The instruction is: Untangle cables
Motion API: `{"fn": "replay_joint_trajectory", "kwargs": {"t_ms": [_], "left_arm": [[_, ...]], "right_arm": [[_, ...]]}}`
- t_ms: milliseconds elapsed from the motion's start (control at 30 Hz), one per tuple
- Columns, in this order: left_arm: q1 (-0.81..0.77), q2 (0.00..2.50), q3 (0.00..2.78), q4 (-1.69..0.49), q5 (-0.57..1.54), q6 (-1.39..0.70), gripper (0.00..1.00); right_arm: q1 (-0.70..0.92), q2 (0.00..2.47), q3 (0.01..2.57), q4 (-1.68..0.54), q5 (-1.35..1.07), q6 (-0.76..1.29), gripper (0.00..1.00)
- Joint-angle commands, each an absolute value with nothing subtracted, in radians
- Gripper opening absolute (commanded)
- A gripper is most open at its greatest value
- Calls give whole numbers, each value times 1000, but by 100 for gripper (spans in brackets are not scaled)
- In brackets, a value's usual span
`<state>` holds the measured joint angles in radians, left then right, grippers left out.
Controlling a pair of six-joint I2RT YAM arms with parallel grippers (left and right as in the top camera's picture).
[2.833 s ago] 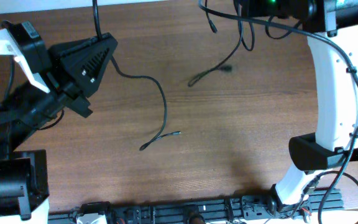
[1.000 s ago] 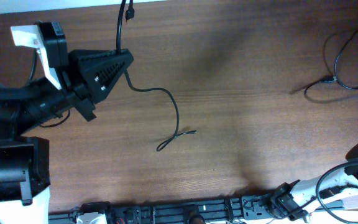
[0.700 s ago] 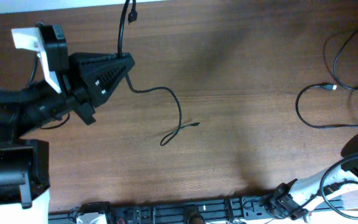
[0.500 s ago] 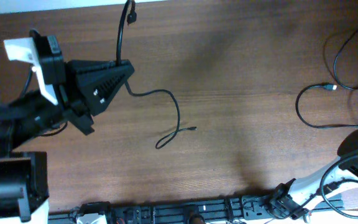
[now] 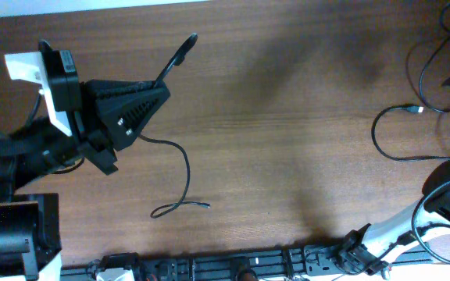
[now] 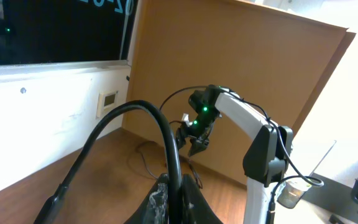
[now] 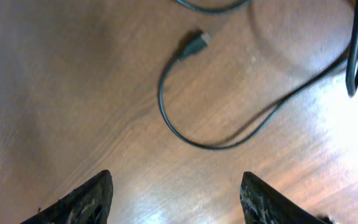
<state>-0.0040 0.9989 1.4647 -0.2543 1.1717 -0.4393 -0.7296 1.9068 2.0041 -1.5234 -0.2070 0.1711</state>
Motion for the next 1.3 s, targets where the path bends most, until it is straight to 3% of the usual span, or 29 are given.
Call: {"fn": "replay_joint_trajectory", "kwargs": {"t_ms": [0,233,533,800,967,1033,1267], "left_arm": [[1,995,1477,-252,1183,-449,8],[1,995,1477,-252,1191,-449,7],[1,992,1477,-256,1290,-449,8],[1,992,1476,-279,1298,-448,9],[1,992,1476,-279,1298,-448,11],[1,992,1477,-279,1298,-448,11],[1,992,1476,-279,1298,-448,15]], "right_arm": [[-772,1835,1980,-1534,-186,218,64],[-825,1592,1744,-1485,-186,245,64],[-819,1272,1159,-1141,-180,273,66],[-820,1269,924,-941,-40,515,66],[-820,1276,735,-664,-36,514,65],[-820,1299,688,-562,-45,514,57],[-820,1436,673,-444,-48,514,55]]}}
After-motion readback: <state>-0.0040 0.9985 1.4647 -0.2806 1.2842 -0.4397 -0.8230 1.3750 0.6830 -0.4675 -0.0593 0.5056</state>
